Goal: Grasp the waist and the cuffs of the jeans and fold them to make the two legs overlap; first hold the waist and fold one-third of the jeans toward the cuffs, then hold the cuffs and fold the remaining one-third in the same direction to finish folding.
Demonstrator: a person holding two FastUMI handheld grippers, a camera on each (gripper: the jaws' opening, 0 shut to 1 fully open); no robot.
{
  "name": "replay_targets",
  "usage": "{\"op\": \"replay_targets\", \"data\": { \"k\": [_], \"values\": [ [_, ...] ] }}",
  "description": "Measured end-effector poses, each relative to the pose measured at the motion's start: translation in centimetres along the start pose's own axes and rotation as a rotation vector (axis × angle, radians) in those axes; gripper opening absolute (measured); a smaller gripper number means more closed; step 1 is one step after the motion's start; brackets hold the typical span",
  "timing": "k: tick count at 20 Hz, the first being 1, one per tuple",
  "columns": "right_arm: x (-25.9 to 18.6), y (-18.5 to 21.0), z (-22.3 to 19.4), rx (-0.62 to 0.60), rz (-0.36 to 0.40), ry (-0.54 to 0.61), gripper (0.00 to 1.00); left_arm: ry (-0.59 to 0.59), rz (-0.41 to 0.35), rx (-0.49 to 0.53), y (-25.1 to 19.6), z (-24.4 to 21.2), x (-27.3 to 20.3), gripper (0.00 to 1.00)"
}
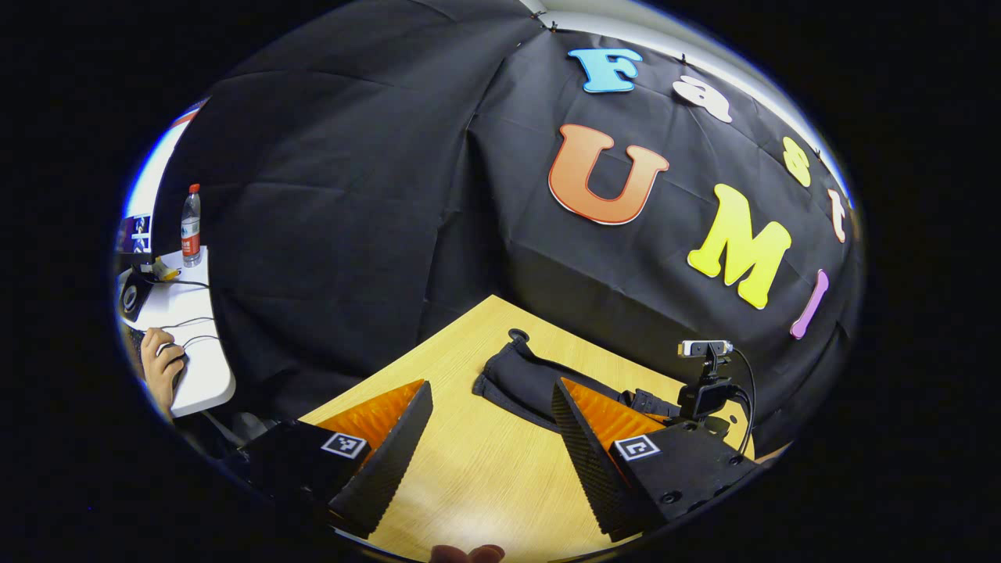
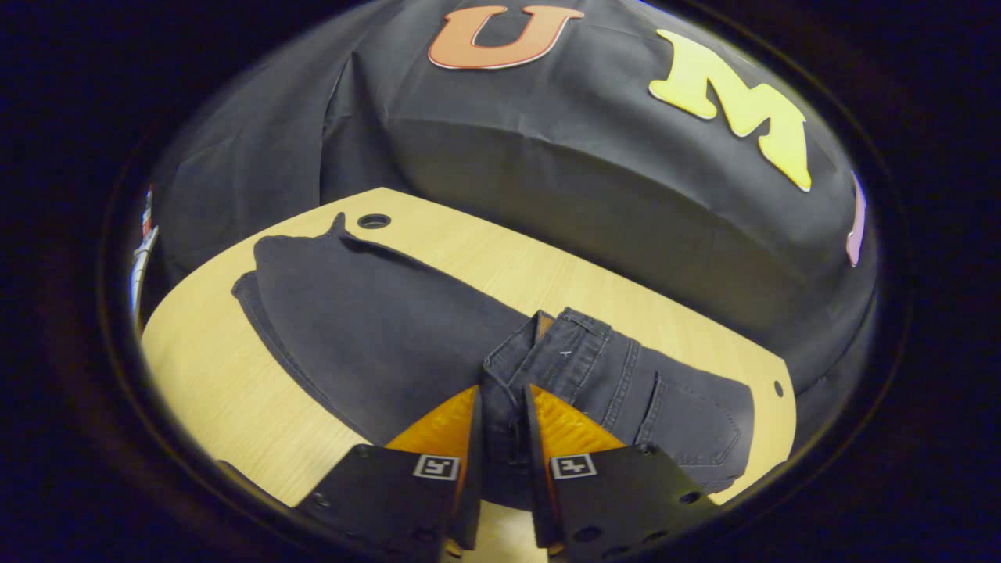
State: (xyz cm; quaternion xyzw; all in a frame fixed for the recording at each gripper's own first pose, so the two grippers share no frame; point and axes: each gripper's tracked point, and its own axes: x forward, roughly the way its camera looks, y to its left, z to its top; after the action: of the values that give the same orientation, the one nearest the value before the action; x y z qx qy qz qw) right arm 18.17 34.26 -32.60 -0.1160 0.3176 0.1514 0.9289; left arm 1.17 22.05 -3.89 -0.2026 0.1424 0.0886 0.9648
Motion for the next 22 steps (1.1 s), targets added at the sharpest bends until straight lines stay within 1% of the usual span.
{"op": "replay_targets", "data": {
  "k": [2, 3, 4, 5, 6, 9, 10, 11, 12, 14, 15, 16, 18, 19, 20, 21, 22],
  "values": [
    [-0.8, 0.6, 0.9, 0.018, 0.032, -0.022, 0.44, 0.006, -0.003, -0.004, 0.1, -0.1, 0.4, 0.99],
    [-1.5, 1.2, 1.4, 0.036, 0.068, -0.031, 0.48, 0.009, -0.007, -0.007, 0.0, -0.1, 0.6, 0.99],
    [-2.4, 1.4, 1.8, 0.051, 0.083, -0.039, 0.51, 0.014, -0.016, -0.01, -0.3, -0.2, 0.9, 0.99],
    [-3.3, 1.3, 2.3, 0.067, 0.095, -0.046, 0.59, 0.018, -0.03, -0.016, -0.7, -0.3, 1.3, 0.99],
    [-4.4, 1.2, 2.7, 0.082, 0.107, -0.056, 0.72, 0.024, -0.042, -0.025, -1.0, -0.4, 1.8, 0.99],
    [-8.5, 0.3, 4.2, 0.105, 0.146, -0.092, 0.72, 0.053, -0.067, -0.075, -1.4, -1.2, 3.5, 0.99],
    [-10.1, -0.3, 4.7, 0.106, 0.157, -0.104, 0.75, 0.064, -0.074, -0.102, -1.5, -1.5, 4.2, 0.99],
    [-11.7, -1.3, 5.3, 0.102, 0.155, -0.118, 0.79, 0.073, -0.087, -0.142, -1.7, -1.8, 5.0, 0.99],
    [-13.0, -2.8, 5.5, 0.095, 0.131, -0.126, 0.87, 0.094, -0.101, -0.213, -2.0, -2.2, 6.0, 0.99],
    [-16.1, -5.1, 5.7, 0.109, 0.115, -0.134, 0.87, 0.145, -0.136, -0.4, -2.8, -3.4, 7.6, 0.99],
    [-17.4, -6.5, 5.7, 0.112, 0.102, -0.135, 0.85, 0.167, -0.137, -0.473, -2.5, -3.7, 8.6, 0.99],
    [-18.5, -7.9, 5.7, 0.116, 0.087, -0.138, 0.87, 0.185, -0.138, -0.536, -2.0, -4.1, 9.7, 0.99],
    [-20.8, -11.4, 5.9, 0.13, 0.038, -0.148, 0.91, 0.222, -0.147, -0.64, -1.8, -5.2, 11.9, 0.99],
    [-21.7, -13.1, 5.9, 0.142, 0.011, -0.151, 0.91, 0.243, -0.161, -0.686, -1.9, -5.8, 12.7, 0.98],
    [-22.4, -14.7, 5.6, 0.153, -0.02, -0.151, 0.93, 0.272, -0.186, -0.74, -2.1, -6.3, 13.3, 0.98],
    [-22.8, -16.1, 5.1, 0.169, -0.047, -0.141, 0.91, 0.296, -0.191, -0.779, -2.2, -6.8, 13.9, 0.98],
    [-23.1, -16.9, 4.2, 0.187, -0.065, -0.121, 0.91, 0.32, -0.182, -0.808, -1.8, -7.3, 14.8, 0.99]
  ]
}}
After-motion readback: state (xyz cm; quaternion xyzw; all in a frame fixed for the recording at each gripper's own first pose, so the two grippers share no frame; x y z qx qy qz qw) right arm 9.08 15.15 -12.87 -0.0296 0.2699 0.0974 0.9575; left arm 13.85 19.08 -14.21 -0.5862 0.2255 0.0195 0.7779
